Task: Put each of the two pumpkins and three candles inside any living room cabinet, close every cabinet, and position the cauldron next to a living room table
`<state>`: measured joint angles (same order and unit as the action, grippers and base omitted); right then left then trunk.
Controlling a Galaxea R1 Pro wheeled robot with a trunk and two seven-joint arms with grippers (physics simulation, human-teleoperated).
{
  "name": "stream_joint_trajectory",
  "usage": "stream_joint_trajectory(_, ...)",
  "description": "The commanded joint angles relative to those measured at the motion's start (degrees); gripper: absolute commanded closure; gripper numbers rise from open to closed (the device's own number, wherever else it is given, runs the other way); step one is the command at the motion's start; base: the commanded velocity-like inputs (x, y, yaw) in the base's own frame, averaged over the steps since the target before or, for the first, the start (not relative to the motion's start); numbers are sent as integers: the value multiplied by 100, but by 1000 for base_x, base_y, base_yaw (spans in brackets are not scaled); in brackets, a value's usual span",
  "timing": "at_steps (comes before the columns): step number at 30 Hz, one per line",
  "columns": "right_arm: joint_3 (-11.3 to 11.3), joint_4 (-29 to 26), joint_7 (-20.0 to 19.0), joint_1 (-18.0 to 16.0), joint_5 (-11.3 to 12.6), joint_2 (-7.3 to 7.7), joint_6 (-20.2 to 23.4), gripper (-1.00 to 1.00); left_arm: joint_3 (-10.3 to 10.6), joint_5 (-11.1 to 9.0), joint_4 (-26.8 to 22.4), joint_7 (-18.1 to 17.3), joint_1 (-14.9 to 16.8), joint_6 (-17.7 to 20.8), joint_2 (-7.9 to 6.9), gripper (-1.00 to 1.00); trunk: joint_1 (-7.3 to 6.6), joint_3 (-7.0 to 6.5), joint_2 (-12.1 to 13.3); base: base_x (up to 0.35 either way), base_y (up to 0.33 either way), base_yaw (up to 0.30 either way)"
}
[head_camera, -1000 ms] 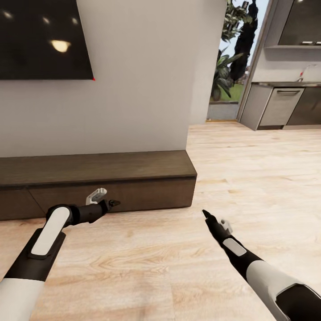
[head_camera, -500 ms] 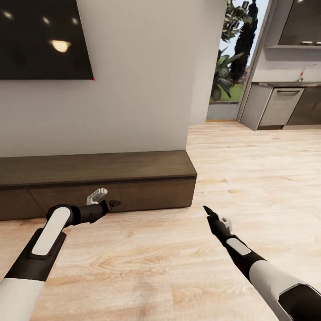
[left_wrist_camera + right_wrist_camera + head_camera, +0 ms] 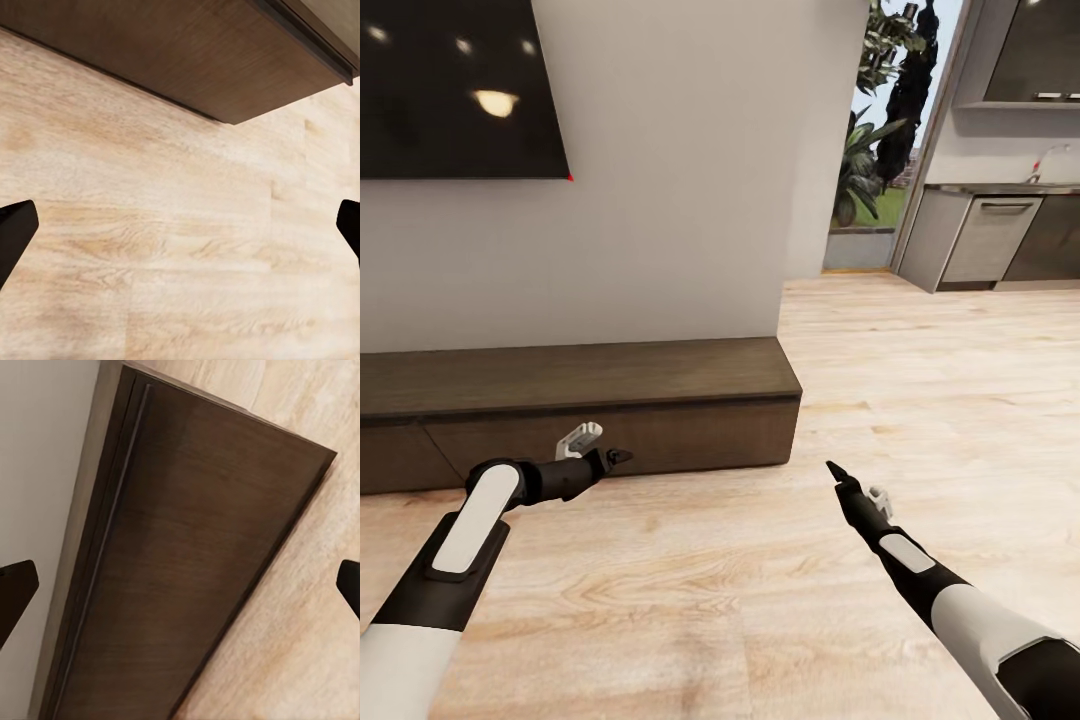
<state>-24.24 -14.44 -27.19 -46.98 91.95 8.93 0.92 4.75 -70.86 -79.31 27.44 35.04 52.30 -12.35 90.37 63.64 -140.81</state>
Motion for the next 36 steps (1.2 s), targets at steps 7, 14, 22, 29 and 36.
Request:
stream_joint_trajectory(7,-62,3,-51,-4,12,-3,-3,-100,8,-60,-5,60,3,0,-4,-100,-1,5,-2,0,0,0)
stream_joint_trajectory(14,-26,-2,-243,-4,4,-5,-76,-100,8,-60,-5,60,3,0,-4,-100,-1,5,-2,43,0,0)
stream_joint_trajectory(22,-47,10,-693,-4,29,-32,-205,-100,8,-180,0,-160,5,31,-8,-100,-1,5,-2,222,0,0)
stream_joint_trajectory(29,-17,85,152,-3,89,-73,-11,-100,-5,-1009,18,-444,1,460,-38,-100,-1,5,-2,224,0,0)
stream_joint_trajectory(36,-69,102,452,-3,16,-84,929,-100,19,-2678,10,-459,-90,507,-457,-100,-1,5,-2,36,0,0)
